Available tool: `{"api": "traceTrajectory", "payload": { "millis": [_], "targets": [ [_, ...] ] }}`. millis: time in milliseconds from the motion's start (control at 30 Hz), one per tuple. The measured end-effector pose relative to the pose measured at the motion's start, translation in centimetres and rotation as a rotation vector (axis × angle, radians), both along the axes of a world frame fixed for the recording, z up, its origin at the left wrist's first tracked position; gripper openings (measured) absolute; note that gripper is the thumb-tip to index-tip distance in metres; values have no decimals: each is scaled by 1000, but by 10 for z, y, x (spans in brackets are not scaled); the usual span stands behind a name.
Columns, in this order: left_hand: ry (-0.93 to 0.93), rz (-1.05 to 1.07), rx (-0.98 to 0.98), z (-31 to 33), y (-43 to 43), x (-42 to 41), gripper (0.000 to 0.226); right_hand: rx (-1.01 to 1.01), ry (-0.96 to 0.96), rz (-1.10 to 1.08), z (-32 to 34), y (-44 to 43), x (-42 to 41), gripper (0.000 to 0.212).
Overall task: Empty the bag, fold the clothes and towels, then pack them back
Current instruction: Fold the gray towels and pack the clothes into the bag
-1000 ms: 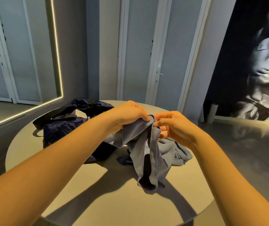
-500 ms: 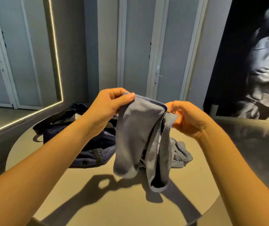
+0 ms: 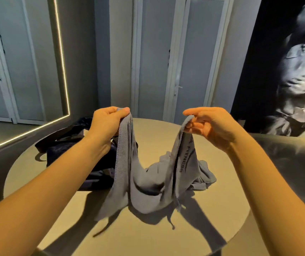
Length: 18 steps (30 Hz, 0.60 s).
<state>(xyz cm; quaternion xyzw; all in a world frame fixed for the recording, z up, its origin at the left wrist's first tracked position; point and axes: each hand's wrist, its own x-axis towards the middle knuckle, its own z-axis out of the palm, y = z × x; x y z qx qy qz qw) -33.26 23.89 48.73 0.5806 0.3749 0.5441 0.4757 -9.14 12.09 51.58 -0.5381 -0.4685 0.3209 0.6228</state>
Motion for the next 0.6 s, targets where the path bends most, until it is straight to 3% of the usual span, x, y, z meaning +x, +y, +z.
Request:
{"api": "traceTrajectory", "payload": {
  "millis": [200,300,500,600],
  "targets": [
    [138,-4,75,-10,-7,6,20,-102,-516,-127,0,11,-7,12],
    [196,-22,68,-17,-9,9,19,-196,-772,-220,-6,22,-6,19],
    [145,-1,90,-32,-14,15,22,-259,-676,-284,-19,33,-7,35],
    [112,-13,65,-40,-16,19,20,-184,-344,-227,-33,28,-20,29]
  ]
}}
